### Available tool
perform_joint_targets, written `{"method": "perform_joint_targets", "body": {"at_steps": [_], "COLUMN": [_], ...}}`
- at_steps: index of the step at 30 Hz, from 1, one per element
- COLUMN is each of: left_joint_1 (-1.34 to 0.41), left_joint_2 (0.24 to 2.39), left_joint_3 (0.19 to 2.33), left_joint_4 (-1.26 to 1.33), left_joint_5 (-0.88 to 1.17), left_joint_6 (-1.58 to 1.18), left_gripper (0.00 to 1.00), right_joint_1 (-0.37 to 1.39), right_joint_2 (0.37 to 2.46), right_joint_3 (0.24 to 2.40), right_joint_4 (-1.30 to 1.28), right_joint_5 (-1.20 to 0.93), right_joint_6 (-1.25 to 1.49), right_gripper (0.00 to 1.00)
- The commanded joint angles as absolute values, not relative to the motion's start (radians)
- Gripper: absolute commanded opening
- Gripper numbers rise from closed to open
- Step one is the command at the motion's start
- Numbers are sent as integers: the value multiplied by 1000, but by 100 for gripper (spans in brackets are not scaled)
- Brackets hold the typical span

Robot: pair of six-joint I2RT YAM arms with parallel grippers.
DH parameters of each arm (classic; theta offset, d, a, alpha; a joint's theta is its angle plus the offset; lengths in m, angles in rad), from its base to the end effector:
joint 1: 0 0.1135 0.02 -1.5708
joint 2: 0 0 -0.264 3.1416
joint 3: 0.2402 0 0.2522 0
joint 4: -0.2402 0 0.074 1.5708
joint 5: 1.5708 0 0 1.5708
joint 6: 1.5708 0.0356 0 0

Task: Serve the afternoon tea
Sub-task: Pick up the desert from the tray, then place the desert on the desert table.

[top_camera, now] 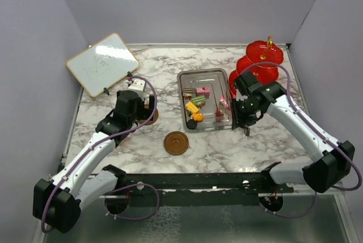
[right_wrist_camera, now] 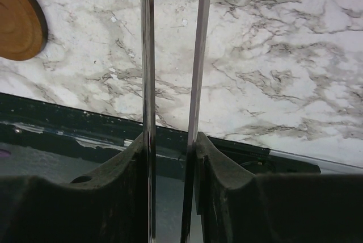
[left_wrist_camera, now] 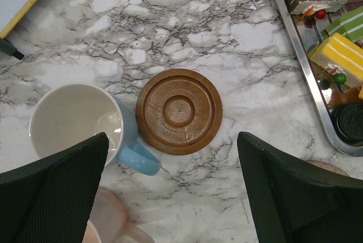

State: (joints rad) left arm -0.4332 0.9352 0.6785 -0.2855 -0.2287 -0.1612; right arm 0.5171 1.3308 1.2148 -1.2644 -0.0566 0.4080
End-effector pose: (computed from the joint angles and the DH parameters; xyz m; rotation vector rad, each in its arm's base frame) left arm 0.1927 -0.0802 0.2657 0.1494 2.0942 -0.1166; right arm 0.1974 0.1146 0.2936 -0.1711 2.9847 0.2031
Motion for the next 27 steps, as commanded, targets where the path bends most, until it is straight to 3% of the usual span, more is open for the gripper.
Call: {"method": "perform_joint_targets", "body": {"at_steps": [1, 18, 27], "left_joint_1": [-428, -427, -427], "left_joint_2": [933, 911, 920], "left_joint_3": [706, 703, 708], "left_joint_4": [-287, -284, -295], "left_joint_5": [-220, -206, -234], "left_joint_6": [-156, -160, -168], "left_gripper": [99, 99, 99], "right_joint_1": [522, 382, 230], "right_joint_2": [1246, 1189, 1173], "right_joint_3": [1298, 1254, 1178], "right_joint_4": [-1353, -1389, -1276], "right_joint_5": [38, 174, 84], "right_joint_6": [485, 608, 522], "right_gripper": [26, 26, 25]}}
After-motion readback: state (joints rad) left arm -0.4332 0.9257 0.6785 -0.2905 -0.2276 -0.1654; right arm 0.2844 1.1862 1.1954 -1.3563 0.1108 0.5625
